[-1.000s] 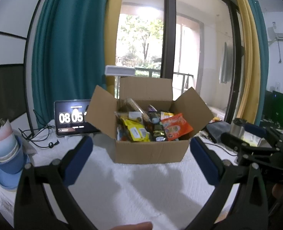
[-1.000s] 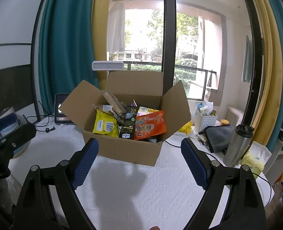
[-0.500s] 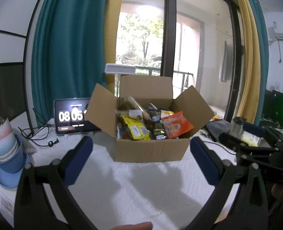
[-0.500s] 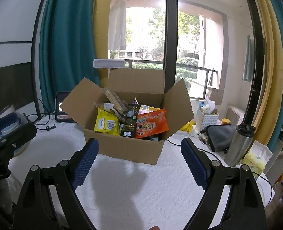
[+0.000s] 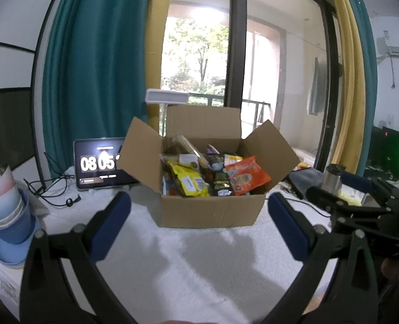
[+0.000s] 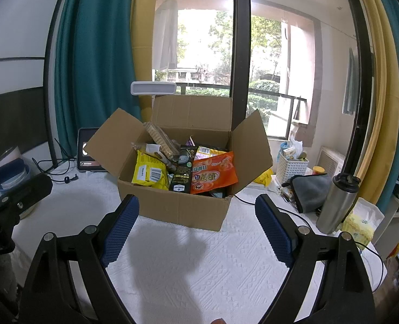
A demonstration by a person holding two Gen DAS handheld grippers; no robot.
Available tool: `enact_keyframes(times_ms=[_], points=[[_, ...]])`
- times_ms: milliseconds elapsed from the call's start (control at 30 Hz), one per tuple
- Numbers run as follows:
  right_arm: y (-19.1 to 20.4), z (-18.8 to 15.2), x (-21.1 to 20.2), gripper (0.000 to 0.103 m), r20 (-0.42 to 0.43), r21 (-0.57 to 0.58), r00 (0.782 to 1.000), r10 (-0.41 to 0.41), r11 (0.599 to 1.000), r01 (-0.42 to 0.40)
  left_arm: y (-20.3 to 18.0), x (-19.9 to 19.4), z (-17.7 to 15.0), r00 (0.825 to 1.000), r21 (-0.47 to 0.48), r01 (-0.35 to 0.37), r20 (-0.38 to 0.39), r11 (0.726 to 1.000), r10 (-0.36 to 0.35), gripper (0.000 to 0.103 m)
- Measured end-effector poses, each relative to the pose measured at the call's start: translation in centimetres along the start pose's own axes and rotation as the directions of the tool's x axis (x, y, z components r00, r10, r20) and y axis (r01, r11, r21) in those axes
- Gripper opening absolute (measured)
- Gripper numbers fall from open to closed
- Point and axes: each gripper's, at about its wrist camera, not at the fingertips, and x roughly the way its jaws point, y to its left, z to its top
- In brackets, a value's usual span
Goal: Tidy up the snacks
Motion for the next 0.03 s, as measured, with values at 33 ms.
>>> enact_keyframes(times_ms=[33], points=[[-0.04, 0.03, 0.05, 0.09, 0.001, 0.001, 1.0, 0.002, 1.0, -0.002, -0.07, 0.04, -0.01, 1.0, 0.0, 0.007, 0.001, 1.0, -0.007, 0.102]])
